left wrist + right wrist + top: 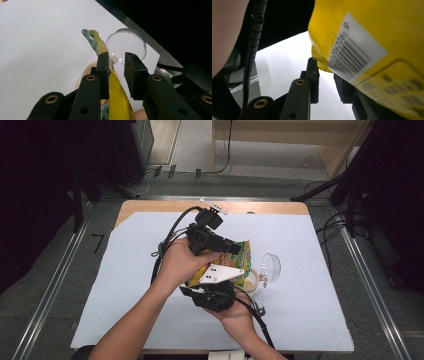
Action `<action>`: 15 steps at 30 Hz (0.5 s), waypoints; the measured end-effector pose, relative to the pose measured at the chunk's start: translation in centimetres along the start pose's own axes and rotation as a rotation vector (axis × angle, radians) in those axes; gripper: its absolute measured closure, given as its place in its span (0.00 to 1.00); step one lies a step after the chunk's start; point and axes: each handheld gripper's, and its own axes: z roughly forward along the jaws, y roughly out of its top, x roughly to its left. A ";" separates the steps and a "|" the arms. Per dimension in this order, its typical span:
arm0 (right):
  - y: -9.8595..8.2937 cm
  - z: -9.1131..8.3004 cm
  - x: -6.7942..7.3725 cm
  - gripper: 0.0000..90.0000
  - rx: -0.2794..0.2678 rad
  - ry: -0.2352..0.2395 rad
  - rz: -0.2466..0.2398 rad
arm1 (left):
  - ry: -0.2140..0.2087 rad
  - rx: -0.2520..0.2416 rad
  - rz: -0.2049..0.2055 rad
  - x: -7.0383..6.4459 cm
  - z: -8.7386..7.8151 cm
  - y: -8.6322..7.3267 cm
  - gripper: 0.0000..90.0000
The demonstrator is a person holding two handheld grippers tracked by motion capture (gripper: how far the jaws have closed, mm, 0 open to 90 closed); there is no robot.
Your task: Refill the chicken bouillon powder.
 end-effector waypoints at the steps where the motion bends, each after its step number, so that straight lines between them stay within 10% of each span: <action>1: 0.0 0.0 0.0 0.84 -0.003 0.001 0.000 | 0.000 0.000 0.002 0.0 0.0 0.0 0.82; 15: -0.3 0.0 -0.2 0.85 -0.011 -0.006 -0.019 | 0.016 0.010 0.016 -0.4 0.2 0.0 0.82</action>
